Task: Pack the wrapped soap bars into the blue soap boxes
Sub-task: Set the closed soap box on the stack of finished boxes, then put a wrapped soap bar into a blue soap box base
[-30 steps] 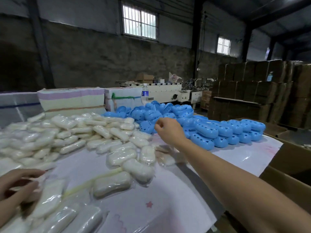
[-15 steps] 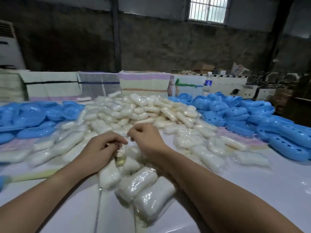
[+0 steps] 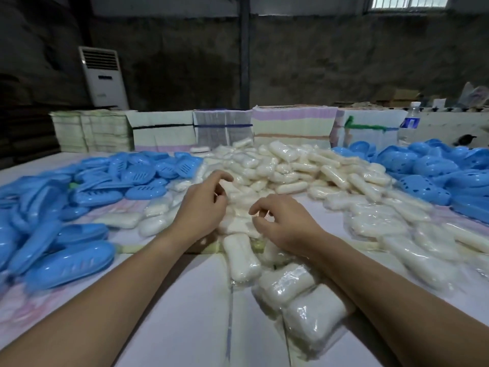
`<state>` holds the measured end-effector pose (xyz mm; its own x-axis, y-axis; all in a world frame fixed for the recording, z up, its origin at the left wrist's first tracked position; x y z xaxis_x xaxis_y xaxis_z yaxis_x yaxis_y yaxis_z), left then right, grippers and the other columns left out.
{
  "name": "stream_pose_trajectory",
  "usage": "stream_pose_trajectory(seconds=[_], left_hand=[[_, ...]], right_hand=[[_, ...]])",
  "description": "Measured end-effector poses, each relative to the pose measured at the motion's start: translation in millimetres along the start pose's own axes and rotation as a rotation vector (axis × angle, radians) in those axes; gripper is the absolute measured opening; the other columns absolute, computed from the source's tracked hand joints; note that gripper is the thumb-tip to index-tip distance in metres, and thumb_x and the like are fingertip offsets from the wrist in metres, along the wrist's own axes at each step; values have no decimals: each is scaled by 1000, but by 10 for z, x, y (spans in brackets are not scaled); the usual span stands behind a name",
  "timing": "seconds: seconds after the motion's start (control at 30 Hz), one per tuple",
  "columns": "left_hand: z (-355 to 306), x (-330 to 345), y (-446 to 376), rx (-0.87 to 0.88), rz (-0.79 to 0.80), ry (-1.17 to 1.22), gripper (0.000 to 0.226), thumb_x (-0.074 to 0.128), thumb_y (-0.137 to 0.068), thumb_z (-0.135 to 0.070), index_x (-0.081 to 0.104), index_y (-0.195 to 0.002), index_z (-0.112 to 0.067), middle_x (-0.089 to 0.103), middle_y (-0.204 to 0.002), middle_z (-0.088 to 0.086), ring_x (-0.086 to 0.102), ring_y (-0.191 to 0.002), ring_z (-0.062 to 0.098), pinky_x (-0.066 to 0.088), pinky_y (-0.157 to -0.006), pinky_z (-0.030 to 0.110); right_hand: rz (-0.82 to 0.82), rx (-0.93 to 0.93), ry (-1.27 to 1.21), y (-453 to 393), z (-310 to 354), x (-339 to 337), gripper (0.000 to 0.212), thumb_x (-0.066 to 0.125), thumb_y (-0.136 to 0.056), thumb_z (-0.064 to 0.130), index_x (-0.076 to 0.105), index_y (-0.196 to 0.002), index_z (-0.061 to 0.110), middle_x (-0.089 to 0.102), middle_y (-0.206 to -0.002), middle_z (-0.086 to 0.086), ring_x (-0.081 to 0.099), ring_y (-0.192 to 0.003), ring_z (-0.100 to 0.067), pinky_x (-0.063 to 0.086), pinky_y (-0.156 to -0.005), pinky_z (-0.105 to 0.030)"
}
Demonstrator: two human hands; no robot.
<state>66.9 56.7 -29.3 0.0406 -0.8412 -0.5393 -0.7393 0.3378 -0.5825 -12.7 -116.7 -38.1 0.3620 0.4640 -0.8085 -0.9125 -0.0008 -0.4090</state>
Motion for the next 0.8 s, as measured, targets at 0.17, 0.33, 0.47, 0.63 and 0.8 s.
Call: stream_pose_trajectory(seconds=[0.17, 0.33, 0.47, 0.63, 0.8], left_hand=[[464, -233, -290, -179, -108, -322, 37, 49, -88, -10, 57, -119, -29, 62, -99, -5, 56, -98, 25, 46, -78, 39], [1078, -487, -749, -512, 185, -644, 61, 52, -92, -18, 31, -149, -31, 43, -143, 17, 33, -136, 45, 34, -110, 54], [1227, -641, -984, -556, 497, -985, 65, 52, -96, -24, 23, -153, -35, 37, -153, 12, 38, -138, 38, 36, -109, 49], [1170, -662, -1131, -485, 773, -1284, 66, 52, -95, -30, 24, -152, -47, 40, -155, 3, 51, -127, 28, 45, -88, 37], [1201, -633, -1166, -413, 837, -1408, 57, 49, -98, -34, 29, -151, -43, 49, -145, 2, 58, -115, 24, 48, -81, 34]], right_hand=[[66, -175, 178, -44, 61, 61, 31, 56, -92, 37, 62, -122, 30, 57, -115, 6, 42, -110, -18, 30, -86, -23], [63, -181, 99, -18, 40, 60, 30, 56, -92, 36, 61, -122, 33, 56, -115, 9, 40, -112, -16, 37, -99, -31], [62, -194, 104, -20, 21, 74, 32, 55, -93, 34, 60, -125, 33, 56, -117, 10, 39, -113, -16, 36, -100, -32], [48, -222, 99, -35, -12, 93, 34, 55, -92, 34, 60, -126, 33, 57, -120, 11, 39, -111, -15, 35, -97, -28], [34, -226, 73, -41, -28, 108, 33, 57, -91, 33, 61, -124, 32, 57, -116, 9, 39, -107, -15, 35, -97, -30]])
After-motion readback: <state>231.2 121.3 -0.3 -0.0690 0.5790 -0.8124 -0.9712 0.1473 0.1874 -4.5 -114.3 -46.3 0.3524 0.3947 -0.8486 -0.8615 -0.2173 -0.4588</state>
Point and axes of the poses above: each hand's wrist, its own y-axis away from the middle knuckle, its own x-axis out of the palm, z = x × y, the point moved 1 cm from there along -y, towards the middle knuckle
